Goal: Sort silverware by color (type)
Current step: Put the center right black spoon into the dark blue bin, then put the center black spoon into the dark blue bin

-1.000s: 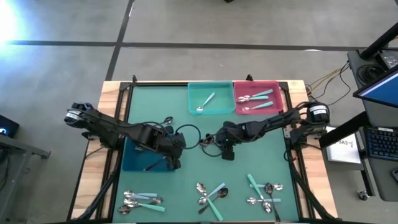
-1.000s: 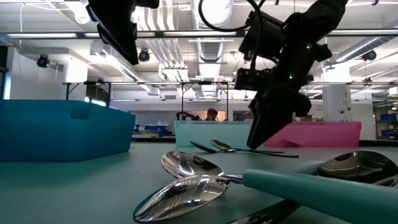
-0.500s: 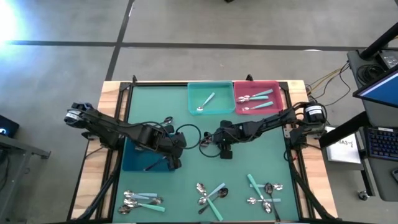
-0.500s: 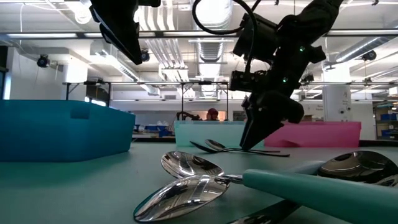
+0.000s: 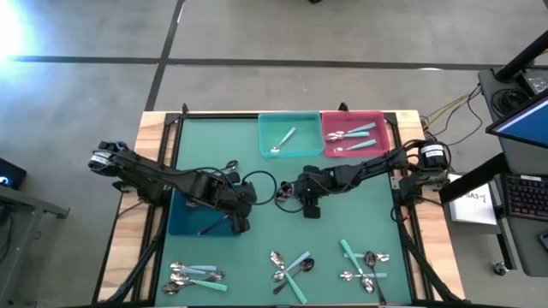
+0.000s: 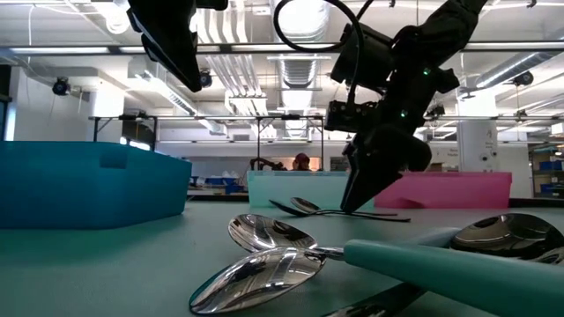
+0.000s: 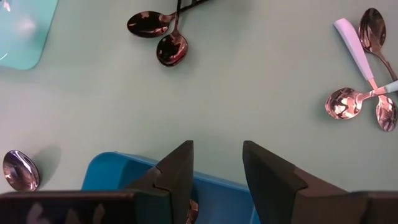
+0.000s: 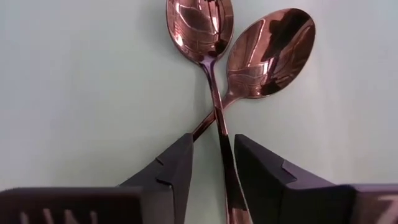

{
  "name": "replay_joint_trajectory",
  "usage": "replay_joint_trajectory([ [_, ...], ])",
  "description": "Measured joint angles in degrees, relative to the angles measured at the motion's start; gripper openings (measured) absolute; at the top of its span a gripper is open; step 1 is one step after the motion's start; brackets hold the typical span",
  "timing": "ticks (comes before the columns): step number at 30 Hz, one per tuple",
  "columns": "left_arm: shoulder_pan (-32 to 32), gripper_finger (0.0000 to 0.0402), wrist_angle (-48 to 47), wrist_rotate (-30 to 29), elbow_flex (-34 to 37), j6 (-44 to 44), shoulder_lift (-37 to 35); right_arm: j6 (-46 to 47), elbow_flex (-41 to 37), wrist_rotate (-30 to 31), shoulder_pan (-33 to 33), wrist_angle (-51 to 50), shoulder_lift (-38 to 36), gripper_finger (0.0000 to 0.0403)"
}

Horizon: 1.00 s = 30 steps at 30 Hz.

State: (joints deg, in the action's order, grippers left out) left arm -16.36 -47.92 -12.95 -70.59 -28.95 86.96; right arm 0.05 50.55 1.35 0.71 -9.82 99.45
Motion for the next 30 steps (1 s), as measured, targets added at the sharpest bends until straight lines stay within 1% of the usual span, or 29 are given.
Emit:
replay_joint_trajectory([
  [5, 0.00, 0.0123, 0.40, 0.00, 0.00, 0.00, 0.02, 0.50, -0.07, -3.35, -0.22, -0.24, 0.71, 0.0075],
  [13, 0.00, 0.0123, 3.31, 0.00, 0.00, 0.00, 0.02, 3.71, -0.14, -4.57, -0.11, -0.55, 0.52, 0.0014],
  [20, 0.00, 0.0123, 5.14, 0.00, 0.00, -0.25, 0.02, 3.82, -0.18, -4.70, -0.05, -0.32, -0.77, 0.0010],
  [24, -0.55, 0.0123, 5.03, 0.56, 0.01, -0.45, 0.02, 3.80, -0.11, -5.50, 0.03, -0.55, -3.94, 0.0009],
  [25, -0.85, 0.0123, 5.02, 1.04, 0.12, -0.17, 0.02, 3.80, -0.24, -6.12, 0.11, -0.93, -4.85, 0.0009],
  [30, -2.39, 0.0123, 3.38, 1.95, 0.60, 0.42, 0.02, 4.00, -0.31, -14.03, 0.28, -0.19, -9.59, 0.0007],
])
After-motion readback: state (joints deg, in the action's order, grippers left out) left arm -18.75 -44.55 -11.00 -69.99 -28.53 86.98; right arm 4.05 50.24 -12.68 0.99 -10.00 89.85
